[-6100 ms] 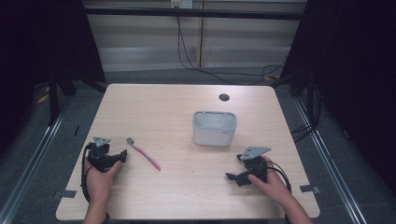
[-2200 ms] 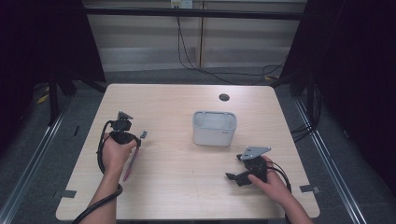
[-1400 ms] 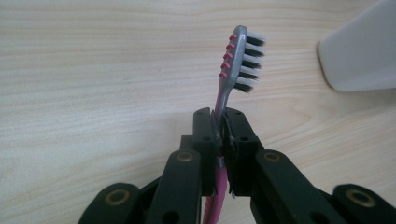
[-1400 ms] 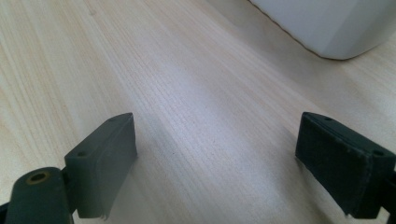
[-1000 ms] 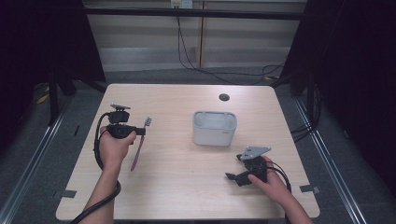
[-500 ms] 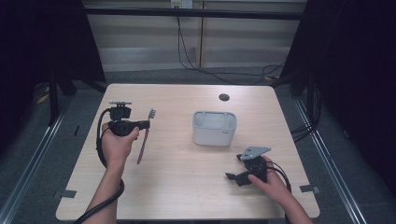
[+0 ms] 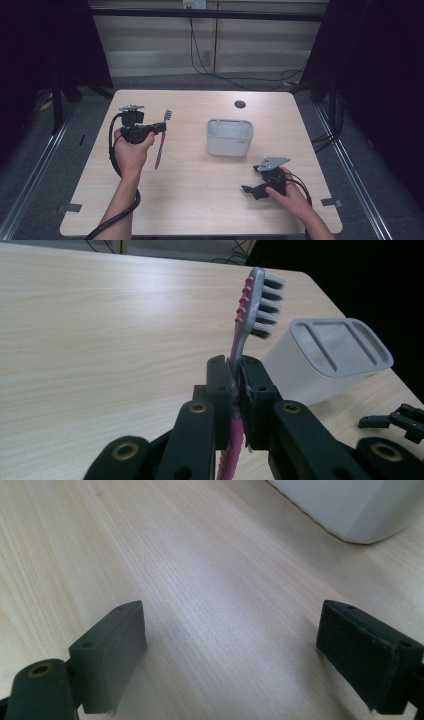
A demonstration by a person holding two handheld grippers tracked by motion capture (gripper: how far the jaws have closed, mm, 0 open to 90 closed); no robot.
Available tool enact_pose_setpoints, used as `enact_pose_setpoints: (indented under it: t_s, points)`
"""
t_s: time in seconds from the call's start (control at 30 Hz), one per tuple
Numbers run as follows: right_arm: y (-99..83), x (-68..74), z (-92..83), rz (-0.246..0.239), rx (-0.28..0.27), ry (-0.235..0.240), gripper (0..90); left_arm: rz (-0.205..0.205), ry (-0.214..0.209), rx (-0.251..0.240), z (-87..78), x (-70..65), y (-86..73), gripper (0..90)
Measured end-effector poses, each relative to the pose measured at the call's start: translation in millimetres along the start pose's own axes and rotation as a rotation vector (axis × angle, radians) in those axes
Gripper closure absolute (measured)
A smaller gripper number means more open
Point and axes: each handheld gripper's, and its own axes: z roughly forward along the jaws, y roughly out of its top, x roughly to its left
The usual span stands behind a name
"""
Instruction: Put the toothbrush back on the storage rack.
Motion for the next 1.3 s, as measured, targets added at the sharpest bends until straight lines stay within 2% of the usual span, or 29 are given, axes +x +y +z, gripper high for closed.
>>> enact_pose_setpoints:
  t_s: [0.33,0.57,0.7,0.8,0.9,1.1,1.3]
  points:
    - [0.0,0.0,0.0,0.0,0.0,0.001,11.9,0.017,-0.037,-0.042,5.3,-16.3,9.5,84.4]
    - [0.0,0.0,0.0,0.0,0.0,-0.001,11.9,0.029,-0.046,-0.064,7.2,-25.1,15.0,84.4]
    - [0.0,0.0,0.0,0.0,0.0,0.0,11.9,0.042,-0.048,-0.056,10.2,-28.8,16.7,84.4]
    - [0.0,0.0,0.0,0.0,0.0,0.0,11.9,0.043,-0.055,-0.066,11.2,-30.5,18.0,84.3]
    - [0.0,0.0,0.0,0.0,0.0,0.0,11.9,0.023,-0.079,-0.078,12.2,-31.2,19.1,84.3]
    - [0.0,0.0,0.0,0.001,0.0,0.0,11.9,0.034,-0.086,-0.109,12.5,-35.5,22.8,84.3]
    - [0.0,0.0,-0.1,0.001,0.001,0.0,11.9,0.034,-0.105,-0.117,15.3,-41.0,27.7,84.3]
